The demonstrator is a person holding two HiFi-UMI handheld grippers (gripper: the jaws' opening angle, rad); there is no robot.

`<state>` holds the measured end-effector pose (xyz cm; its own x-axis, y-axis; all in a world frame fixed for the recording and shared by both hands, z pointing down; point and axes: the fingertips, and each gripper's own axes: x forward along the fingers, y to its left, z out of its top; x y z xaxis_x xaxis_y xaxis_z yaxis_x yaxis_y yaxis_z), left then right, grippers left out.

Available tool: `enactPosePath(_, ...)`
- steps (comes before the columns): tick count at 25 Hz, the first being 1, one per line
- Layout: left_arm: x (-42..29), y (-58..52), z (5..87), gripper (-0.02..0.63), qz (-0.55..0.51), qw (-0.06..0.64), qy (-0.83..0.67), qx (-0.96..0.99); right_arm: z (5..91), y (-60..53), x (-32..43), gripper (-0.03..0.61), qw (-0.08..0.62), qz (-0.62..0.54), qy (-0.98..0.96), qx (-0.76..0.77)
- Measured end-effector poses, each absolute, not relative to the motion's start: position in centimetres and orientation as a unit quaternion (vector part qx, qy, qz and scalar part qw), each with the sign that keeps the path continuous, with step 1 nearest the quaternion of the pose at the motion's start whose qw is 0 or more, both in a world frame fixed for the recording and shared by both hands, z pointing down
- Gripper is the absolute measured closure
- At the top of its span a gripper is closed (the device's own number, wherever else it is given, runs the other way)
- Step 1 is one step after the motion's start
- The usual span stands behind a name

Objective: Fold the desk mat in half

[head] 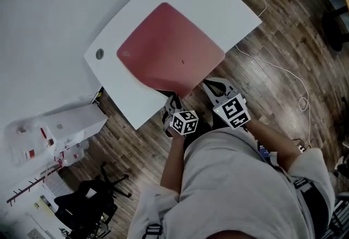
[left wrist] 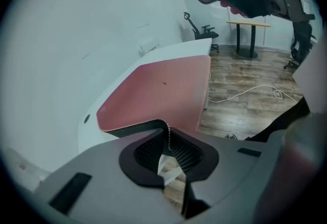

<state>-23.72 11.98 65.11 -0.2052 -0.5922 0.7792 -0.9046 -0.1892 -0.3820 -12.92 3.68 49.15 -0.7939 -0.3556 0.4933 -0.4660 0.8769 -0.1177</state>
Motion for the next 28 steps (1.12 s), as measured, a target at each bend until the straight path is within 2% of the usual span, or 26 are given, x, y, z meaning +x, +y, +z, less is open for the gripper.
enactPosePath(4, -22.8, 11.1, 66.5, 0.565, 0.498, 0.167, -0.574, 0.628, 49.4, 2.9, -11.3, 0.537, 0.220, 0.134, -0.935, 0.243)
enactPosePath(11, -21.5, 9.0, 67.6, 0.566, 0.489, 0.219, -0.537, 0.651, 48.8, 1.1, -7.9, 0.537, 0.202, 0.147, -0.930, 0.270)
enactPosePath(28, -19.9, 8.5, 68.3, 0.566, 0.512, 0.216, -0.503, 0.662, 48.8, -1.4, -6.2, 0.537, 0.171, 0.143, -0.928, 0.298)
